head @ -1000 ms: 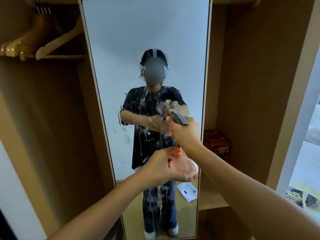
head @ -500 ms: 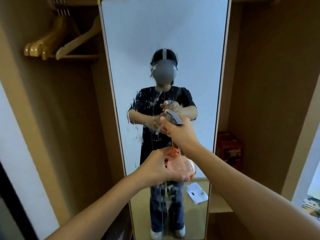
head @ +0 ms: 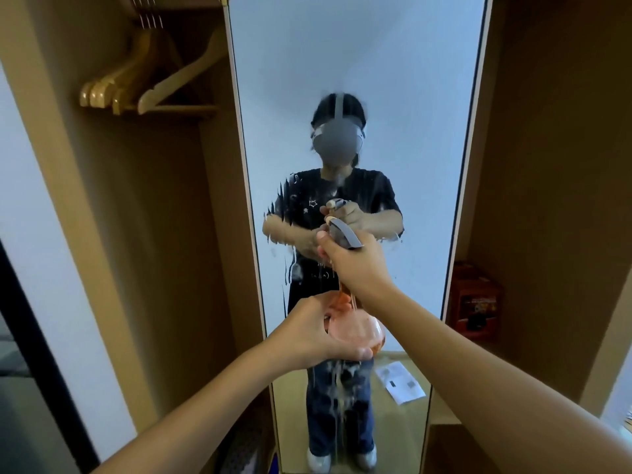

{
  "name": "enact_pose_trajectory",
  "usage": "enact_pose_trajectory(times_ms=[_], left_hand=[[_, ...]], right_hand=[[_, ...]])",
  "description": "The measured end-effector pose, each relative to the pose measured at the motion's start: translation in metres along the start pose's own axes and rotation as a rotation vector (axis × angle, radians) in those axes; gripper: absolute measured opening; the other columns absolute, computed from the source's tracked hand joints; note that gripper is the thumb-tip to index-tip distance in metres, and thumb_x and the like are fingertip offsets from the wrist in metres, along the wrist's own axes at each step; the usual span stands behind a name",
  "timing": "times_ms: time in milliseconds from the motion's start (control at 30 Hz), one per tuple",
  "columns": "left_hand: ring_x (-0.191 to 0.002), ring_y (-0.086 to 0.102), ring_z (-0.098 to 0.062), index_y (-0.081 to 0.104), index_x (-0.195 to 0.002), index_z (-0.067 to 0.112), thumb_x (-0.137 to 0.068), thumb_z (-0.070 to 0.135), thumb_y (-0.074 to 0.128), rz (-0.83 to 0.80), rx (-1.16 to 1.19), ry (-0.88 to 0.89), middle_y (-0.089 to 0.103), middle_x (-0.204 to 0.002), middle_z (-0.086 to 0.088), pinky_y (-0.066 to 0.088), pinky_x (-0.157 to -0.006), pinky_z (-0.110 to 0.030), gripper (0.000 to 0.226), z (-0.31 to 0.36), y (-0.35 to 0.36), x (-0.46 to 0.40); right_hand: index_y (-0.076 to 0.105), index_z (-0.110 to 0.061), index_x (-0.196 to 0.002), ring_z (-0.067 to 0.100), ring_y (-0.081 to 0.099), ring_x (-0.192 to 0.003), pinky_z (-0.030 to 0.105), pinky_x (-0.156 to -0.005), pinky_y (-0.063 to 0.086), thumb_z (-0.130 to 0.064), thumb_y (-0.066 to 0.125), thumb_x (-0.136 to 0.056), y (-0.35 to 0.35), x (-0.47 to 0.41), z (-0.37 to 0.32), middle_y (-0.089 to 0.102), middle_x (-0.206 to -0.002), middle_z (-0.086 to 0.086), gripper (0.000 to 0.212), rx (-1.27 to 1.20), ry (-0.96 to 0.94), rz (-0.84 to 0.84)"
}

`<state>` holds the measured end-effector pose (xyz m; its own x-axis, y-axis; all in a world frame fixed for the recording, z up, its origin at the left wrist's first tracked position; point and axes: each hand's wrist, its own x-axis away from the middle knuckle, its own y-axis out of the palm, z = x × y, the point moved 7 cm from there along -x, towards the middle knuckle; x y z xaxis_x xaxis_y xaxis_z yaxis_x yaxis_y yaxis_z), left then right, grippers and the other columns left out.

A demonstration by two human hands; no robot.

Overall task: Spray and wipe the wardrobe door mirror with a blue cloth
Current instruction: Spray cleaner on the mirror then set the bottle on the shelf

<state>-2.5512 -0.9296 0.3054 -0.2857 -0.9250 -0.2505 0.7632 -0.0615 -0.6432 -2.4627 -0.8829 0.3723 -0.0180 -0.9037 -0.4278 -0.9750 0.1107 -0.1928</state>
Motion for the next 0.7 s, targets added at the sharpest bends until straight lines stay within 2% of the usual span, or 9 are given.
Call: enact_pose_trajectory(times_ms=[33,100,167,233,333,400,467,600,700], left_hand=[[-0.106,0.058,-0.003,0.056,-0.111,0.029,-0.058,0.041,0.088,0.009,0.002,-0.005,0.06,-0.109,0.015,0.053,-0.092,-0.035,0.063,-0.003,-0.003,0.001],[-0.105,0.058,-0.004,0.057,-0.11,0.029,-0.058,0.039,0.088,0.026,0.016,-0.009,0.062,-0.108,0.014,0.052,-0.092,-0.035,0.061,-0.007,-0.008,0.005],[-0.103,0.059,-0.003,0.057,-0.109,0.029,-0.061,0.033,0.089,0.03,0.032,-0.01,0.063,-0.108,0.011,0.053,-0.091,-0.031,0.058,-0.01,-0.013,0.009],[-0.1,0.059,-0.003,0.059,-0.111,0.021,-0.064,0.022,0.089,0.021,0.066,-0.013,0.064,-0.11,0.004,0.053,-0.088,-0.025,0.056,-0.012,-0.016,0.012],[-0.102,0.059,-0.005,0.058,-0.115,0.016,-0.064,0.023,0.089,0.026,0.075,-0.026,0.063,-0.113,0.002,0.052,-0.091,-0.029,0.06,-0.019,-0.023,0.016],[-0.106,0.058,-0.005,0.057,-0.116,0.019,-0.064,0.027,0.089,0.028,0.068,-0.033,0.063,-0.113,0.006,0.052,-0.093,-0.033,0.062,-0.024,-0.026,0.018],[-0.106,0.059,-0.003,0.058,-0.117,0.021,-0.064,0.028,0.089,0.022,0.07,-0.036,0.063,-0.112,0.009,0.052,-0.093,-0.032,0.062,-0.028,-0.027,0.019],[-0.107,0.059,-0.003,0.058,-0.119,0.024,-0.062,0.032,0.089,0.03,0.065,-0.039,0.064,-0.112,0.012,0.053,-0.092,-0.031,0.066,-0.034,-0.03,0.021],[-0.104,0.06,-0.002,0.058,-0.117,0.026,-0.063,0.029,0.089,0.02,0.055,-0.033,0.064,-0.11,0.011,0.054,-0.089,-0.028,0.063,-0.036,-0.031,0.025]], right_hand=[[0.068,-0.005,-0.087,0.024,0.058,-0.064,0.033,-0.061,0.051,-0.036,0.063,-0.092,0.003,0.001,-0.002,0.065,-0.068,0.009,0.032,0.013,-0.015,-0.012],[0.066,0.0,-0.091,0.017,0.051,-0.062,0.03,-0.058,0.044,-0.038,0.061,-0.092,0.011,0.004,-0.005,0.06,-0.066,0.013,0.039,0.018,-0.043,-0.022],[0.064,0.003,-0.092,0.017,0.05,-0.064,0.037,-0.06,0.048,-0.039,0.061,-0.092,0.02,0.005,-0.006,0.063,-0.074,0.021,0.043,0.005,-0.049,-0.034],[0.064,0.005,-0.09,0.018,0.052,-0.066,0.044,-0.068,0.053,-0.038,0.061,-0.093,0.029,0.004,-0.006,0.066,-0.081,0.024,0.043,-0.001,-0.044,-0.042],[0.066,0.004,-0.087,0.018,0.053,-0.064,0.042,-0.065,0.052,-0.039,0.06,-0.093,0.04,0.004,-0.007,0.067,-0.083,0.024,0.043,-0.003,-0.036,-0.049],[0.066,0.004,-0.086,0.023,0.055,-0.061,0.038,-0.062,0.051,-0.04,0.059,-0.094,0.045,0.004,-0.006,0.068,-0.081,0.023,0.045,0.011,-0.026,-0.034],[0.066,0.003,-0.083,0.033,0.061,-0.065,0.043,-0.068,0.056,-0.04,0.06,-0.094,0.048,0.005,-0.004,0.068,-0.078,0.022,0.044,0.02,-0.012,-0.004],[0.066,0.002,-0.082,0.033,0.059,-0.061,0.047,-0.067,0.056,-0.036,0.063,-0.092,0.054,0.008,-0.003,0.067,-0.074,0.024,0.04,-0.003,-0.014,0.016],[0.067,0.0,-0.089,0.037,0.065,-0.07,0.051,-0.072,0.057,-0.036,0.062,-0.093,0.059,0.011,0.002,0.067,-0.077,0.023,0.037,-0.045,-0.026,0.007]])
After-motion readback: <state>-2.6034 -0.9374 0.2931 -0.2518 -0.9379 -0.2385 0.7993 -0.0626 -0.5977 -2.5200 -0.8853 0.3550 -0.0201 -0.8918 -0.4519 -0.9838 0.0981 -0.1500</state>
